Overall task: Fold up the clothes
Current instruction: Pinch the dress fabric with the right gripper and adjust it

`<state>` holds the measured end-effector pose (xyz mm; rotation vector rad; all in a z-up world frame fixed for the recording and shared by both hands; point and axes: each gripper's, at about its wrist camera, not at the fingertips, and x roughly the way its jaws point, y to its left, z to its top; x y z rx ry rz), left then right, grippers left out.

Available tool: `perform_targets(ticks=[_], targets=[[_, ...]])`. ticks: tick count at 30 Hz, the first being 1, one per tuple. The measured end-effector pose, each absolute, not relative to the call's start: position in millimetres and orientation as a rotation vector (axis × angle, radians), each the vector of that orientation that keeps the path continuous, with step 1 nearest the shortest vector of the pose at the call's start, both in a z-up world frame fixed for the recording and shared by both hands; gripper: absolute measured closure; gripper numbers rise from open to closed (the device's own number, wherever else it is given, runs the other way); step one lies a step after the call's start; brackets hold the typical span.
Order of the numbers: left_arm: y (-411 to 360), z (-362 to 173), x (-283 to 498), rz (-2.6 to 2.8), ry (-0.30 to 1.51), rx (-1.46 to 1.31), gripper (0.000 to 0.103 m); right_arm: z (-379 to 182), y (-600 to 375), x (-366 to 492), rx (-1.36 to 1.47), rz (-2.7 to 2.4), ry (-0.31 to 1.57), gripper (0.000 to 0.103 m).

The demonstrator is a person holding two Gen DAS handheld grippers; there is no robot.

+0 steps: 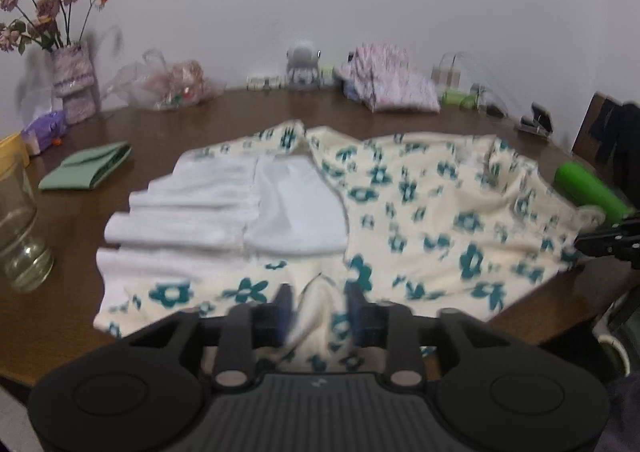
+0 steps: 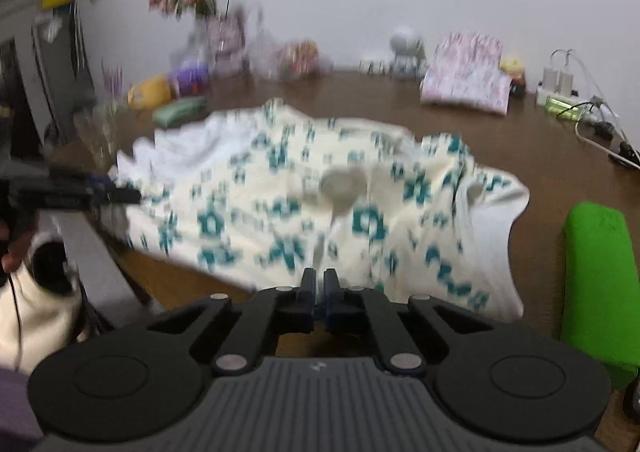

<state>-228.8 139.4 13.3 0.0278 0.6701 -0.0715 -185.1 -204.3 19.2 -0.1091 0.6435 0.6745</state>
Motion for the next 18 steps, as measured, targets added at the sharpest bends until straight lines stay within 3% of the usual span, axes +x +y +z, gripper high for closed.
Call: perform_targets(ticks=[2, 4, 6, 14, 18], targets=[[142, 15, -231, -0.077, 0.656, 0.008, 0.044, 18, -205, -186, -0.111, 0.683, 0.653, 0.095], [145, 17, -231, -0.084, 0.645, -0.014, 0.031, 23, -205, -185, -0.094, 0.693, 0.632, 0.089], [144, 13, -227, -0.077, 0.661, -0.004, 0.031, 24, -202, -182, -0.081, 0.698, 0.619, 0.085], [157, 1, -205, -0.026, 0.658, -0.039, 0.047, 6, -181, -147, -0.072, 0.658, 0.647, 0.085], [164, 1, -186, -0.006, 0.643, -0.043, 0.047, -1, -181, -134, -0.067, 0.619, 0.651, 0.085]])
